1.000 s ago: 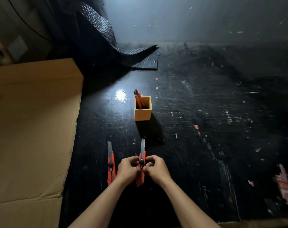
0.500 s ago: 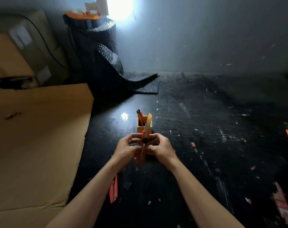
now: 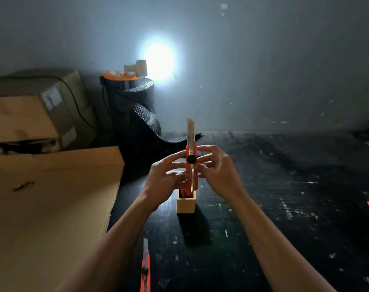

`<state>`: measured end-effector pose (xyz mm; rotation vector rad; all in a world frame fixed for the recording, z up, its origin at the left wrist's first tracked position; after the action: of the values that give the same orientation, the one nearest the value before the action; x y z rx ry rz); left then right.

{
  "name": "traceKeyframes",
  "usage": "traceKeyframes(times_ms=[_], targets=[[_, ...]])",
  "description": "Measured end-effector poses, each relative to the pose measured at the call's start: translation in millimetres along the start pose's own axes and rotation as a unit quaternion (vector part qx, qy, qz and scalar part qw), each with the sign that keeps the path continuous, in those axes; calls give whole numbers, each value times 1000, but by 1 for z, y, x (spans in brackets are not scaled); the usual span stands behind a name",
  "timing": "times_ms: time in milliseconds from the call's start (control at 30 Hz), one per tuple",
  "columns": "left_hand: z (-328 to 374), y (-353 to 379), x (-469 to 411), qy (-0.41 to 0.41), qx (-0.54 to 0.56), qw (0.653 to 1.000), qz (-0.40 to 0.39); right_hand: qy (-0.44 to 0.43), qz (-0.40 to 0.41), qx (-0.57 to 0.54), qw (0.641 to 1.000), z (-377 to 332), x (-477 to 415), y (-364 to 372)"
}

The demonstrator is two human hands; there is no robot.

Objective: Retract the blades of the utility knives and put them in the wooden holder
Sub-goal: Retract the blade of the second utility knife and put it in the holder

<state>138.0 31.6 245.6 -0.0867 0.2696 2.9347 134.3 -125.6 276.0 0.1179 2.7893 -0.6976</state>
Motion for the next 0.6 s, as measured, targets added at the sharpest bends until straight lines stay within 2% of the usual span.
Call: traceKeyframes(times_ms=[100,200,333,600], targets=[[21,4,-5,25,-5,1000,13,-62,25,92,993,-24,-4,-9],[42,7,-11,59,-29,998,8,-104,37,128,986,-41,-8,-14],[58,13,-9,63,-36,997,-8,-107,39,122,986,-49,-14,-21],[57,7,-6,39,-5,999,-11,-78,-19,101,992,-39,-5,-17]])
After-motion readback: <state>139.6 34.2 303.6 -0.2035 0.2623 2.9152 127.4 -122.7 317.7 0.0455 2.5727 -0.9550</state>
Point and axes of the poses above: each hand's wrist, its own x-axis away from the middle knuckle, its own y-axis out of the palm, z = x × y, the point moved 9 cm from there along -x, towards the middle knuckle, and after that the axes turned 7 degrees about x, right-handed, at the moved point
